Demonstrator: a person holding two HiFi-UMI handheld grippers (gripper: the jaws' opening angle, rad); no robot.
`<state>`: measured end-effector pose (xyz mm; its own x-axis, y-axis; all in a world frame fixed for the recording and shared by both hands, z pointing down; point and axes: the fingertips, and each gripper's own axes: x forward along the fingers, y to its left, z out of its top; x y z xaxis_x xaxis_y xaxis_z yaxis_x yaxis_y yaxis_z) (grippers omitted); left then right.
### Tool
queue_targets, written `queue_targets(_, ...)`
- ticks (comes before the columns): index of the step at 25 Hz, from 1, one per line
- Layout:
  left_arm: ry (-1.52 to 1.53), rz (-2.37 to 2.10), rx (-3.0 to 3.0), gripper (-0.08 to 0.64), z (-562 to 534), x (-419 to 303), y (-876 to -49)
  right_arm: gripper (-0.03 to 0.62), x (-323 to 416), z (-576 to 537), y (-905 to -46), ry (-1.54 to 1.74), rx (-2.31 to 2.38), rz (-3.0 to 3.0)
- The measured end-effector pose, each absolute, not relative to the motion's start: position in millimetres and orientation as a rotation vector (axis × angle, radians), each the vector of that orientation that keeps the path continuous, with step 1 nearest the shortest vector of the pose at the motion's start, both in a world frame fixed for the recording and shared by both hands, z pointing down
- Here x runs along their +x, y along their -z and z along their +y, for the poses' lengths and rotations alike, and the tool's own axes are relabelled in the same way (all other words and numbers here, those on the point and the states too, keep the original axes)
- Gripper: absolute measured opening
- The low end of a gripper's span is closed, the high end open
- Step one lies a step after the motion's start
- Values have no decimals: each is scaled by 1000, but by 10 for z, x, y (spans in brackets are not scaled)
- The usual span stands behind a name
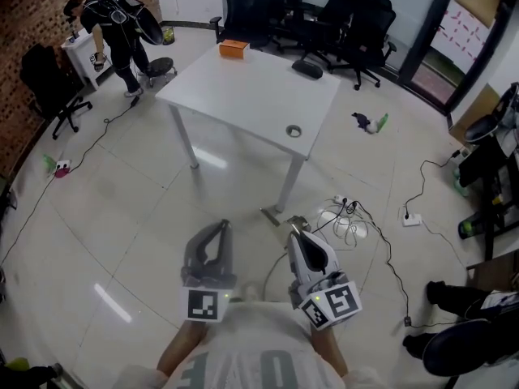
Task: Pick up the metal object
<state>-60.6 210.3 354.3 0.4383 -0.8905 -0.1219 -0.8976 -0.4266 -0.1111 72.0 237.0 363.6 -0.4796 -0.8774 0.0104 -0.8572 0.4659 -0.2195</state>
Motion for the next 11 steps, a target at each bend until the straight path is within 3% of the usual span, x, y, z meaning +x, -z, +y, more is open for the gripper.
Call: queue_targets(11,-104,1532,-2546,2,2166,-481,-3557,37,742,2477,-3664,268,-1560,2576)
